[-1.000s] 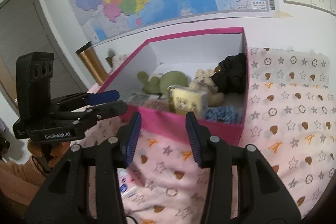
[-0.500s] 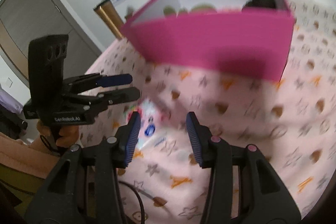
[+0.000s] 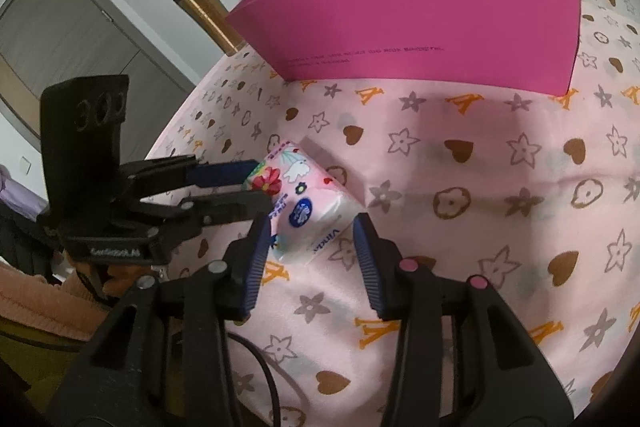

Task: Organize soft objects
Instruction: 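Move the left gripper to the pink floral tissue pack and close on it, then lift the pink floral pack with the left gripper toward the box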

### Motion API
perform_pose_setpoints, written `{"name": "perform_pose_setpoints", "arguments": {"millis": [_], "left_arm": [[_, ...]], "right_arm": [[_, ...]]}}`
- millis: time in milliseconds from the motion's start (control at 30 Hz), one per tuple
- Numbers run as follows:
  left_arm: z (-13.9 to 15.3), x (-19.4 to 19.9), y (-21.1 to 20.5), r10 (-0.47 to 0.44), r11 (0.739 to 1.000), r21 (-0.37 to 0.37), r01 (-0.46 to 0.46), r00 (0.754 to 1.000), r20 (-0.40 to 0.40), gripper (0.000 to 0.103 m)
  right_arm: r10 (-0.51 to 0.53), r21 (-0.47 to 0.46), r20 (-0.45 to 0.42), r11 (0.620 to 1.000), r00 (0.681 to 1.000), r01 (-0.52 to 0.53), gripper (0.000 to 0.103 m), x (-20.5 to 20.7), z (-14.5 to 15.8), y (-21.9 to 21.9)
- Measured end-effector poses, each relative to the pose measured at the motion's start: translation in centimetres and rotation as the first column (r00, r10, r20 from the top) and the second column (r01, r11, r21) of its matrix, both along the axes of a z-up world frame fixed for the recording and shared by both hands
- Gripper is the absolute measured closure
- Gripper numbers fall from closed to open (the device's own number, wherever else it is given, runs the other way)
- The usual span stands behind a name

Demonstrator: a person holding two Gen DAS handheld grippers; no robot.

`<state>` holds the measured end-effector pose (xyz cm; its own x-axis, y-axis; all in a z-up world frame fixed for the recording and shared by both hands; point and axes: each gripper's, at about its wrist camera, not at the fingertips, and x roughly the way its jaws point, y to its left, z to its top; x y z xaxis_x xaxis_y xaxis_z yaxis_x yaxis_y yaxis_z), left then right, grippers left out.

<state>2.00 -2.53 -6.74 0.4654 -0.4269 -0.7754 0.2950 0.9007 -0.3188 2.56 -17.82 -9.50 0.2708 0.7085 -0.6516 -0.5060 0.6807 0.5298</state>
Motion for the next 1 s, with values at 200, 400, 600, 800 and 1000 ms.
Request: {"name": "perform_pose_setpoints", "arguments": {"millis": [200,400,600,800,1000], "left_arm": [[-0.1,-0.5,-0.9,-0.031,1.000,-0.005,0.031,1.000,-0.003,0.062],[0.0,0.2,-0.1,0.016,1.000,-0.010,-0.016,1.000,0.001,0.062],[0.0,0.1,-0.6,0.014,1.000,-0.002,-0.014,1.000,0.006,0.067],[0.3,0.1,-1.1,0.016,1.000,-0.002,-0.016,1.000,0.009,0.067],[1.5,0.0,-1.4,0.012,1.000,0.005,-0.012,0.999,0.047,0.067]], "right_arm": [[-0.016,-0.018,0.002,1.000,1.000,0.016,0.067,-0.1,-0.3,-0.1],[-0.050,-0.007,-0.005,0.999,0.999,0.050,0.067,0.2,-0.3,-0.6],[-0.054,-0.008,-0.002,0.999,0.999,0.054,0.067,0.5,-0.5,-0.3],[-0.068,-0.012,0.016,0.998,0.998,0.068,0.067,0.3,-0.1,-0.3],[-0.070,-0.027,0.051,0.997,0.996,0.072,0.067,0.1,0.8,-0.3]]}}
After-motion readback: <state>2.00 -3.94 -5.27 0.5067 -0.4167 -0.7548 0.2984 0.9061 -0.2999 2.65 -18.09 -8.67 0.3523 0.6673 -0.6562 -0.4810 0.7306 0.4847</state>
